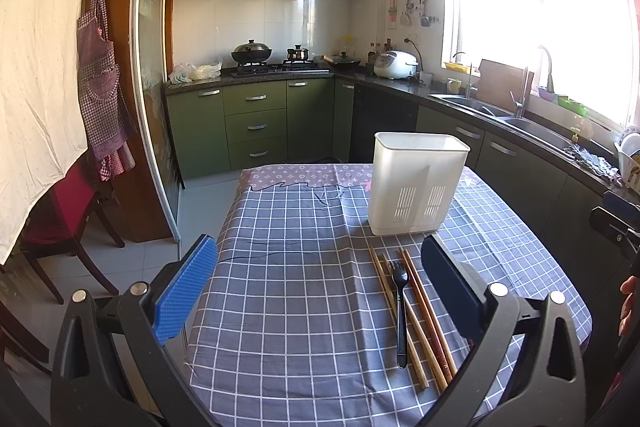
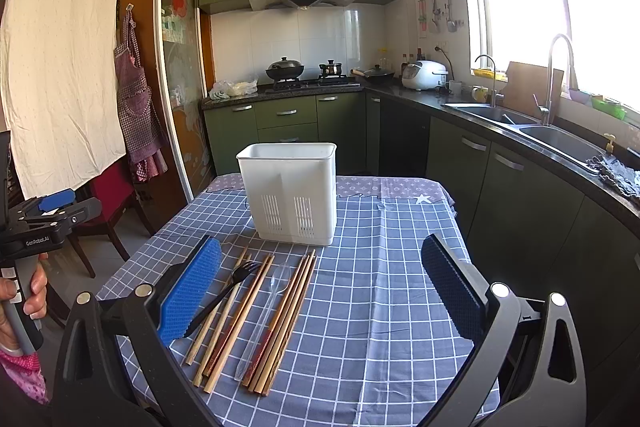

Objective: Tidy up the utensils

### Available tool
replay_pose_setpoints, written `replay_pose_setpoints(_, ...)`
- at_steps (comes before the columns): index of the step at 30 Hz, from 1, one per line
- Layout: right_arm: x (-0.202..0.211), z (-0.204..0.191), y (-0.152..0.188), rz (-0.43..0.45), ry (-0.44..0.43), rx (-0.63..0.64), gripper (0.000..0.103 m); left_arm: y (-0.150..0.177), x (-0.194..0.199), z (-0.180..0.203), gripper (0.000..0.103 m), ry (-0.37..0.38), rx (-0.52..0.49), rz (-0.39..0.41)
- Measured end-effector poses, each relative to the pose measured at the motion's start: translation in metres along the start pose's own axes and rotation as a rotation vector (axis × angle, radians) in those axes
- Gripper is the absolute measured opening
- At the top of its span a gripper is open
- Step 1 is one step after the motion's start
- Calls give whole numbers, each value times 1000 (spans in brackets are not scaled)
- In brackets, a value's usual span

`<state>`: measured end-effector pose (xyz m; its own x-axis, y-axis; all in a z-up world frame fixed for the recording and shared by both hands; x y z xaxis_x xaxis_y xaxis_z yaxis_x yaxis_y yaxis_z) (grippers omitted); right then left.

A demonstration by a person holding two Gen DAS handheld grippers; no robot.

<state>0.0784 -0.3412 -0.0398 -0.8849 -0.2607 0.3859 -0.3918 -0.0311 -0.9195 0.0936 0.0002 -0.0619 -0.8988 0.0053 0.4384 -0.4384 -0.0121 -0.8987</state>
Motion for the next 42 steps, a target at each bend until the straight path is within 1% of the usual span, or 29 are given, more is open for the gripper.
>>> replay_pose_setpoints(42, -4, 0, 4, -4, 1, -2, 99, 4, -2, 6, 97, 4, -9, -15)
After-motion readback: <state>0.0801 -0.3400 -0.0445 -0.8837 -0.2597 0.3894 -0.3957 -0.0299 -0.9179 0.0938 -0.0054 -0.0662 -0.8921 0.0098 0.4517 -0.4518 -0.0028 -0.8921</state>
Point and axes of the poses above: each gripper's, at about its wrist camera, not at the fingertips, and x roughly against the way its jaws point, z to its right, y to its underside, the point moved 10 cm from there along -x, roughly the way its jaws point, and after that the axes turned 2 degrees about z, right-handed, at the moved point
